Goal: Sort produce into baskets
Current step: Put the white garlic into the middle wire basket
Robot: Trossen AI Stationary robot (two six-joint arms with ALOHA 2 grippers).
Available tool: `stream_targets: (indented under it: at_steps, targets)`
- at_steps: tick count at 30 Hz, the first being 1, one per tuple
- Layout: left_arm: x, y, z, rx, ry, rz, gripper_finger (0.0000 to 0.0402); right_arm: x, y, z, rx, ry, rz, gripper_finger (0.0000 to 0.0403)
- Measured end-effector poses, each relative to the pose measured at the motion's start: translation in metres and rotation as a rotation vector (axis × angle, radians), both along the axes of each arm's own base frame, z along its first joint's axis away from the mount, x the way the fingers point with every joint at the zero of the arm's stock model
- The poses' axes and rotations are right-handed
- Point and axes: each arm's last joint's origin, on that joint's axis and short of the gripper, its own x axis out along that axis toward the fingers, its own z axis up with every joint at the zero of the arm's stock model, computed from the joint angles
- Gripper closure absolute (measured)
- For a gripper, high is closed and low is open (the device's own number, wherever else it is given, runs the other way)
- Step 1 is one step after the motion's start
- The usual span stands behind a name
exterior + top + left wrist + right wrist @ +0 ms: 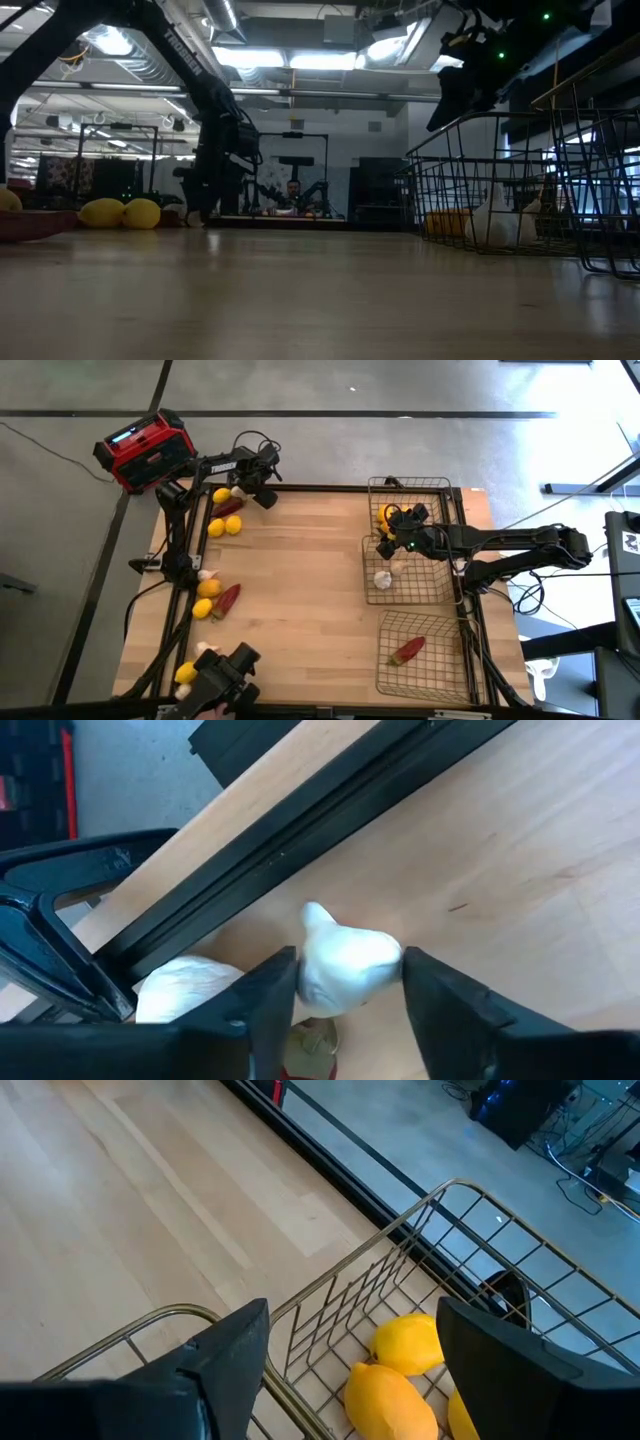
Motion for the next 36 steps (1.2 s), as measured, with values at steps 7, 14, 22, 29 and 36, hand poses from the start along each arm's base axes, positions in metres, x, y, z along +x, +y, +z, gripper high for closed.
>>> stream_targets:
  at_steps: [7,14,22,29,36]
  targets:
    - [0.000,0.000,0.000,-0.008,0.008,-0.024,0.0268,0.000,0.000,0.000,0.000,0.000,0.000,0.0121]
    - [0.009,-0.005,0.000,-0.001,0.004,-0.055,0.0264,0.000,0.000,0.000,0.000,0.001,0.000,0.0121]
    - [0.028,-0.022,0.007,0.008,-0.010,-0.157,0.0263,0.000,0.000,0.000,0.001,-0.001,-0.001,0.0121]
    - [0.045,-0.048,0.047,0.098,-0.076,-0.260,0.0263,0.001,0.001,0.000,0.033,-0.006,0.033,0.0121]
    - [0.058,-0.088,0.102,0.193,-0.260,-0.389,0.0263,0.001,0.002,-0.001,0.062,-0.010,0.064,0.0121]
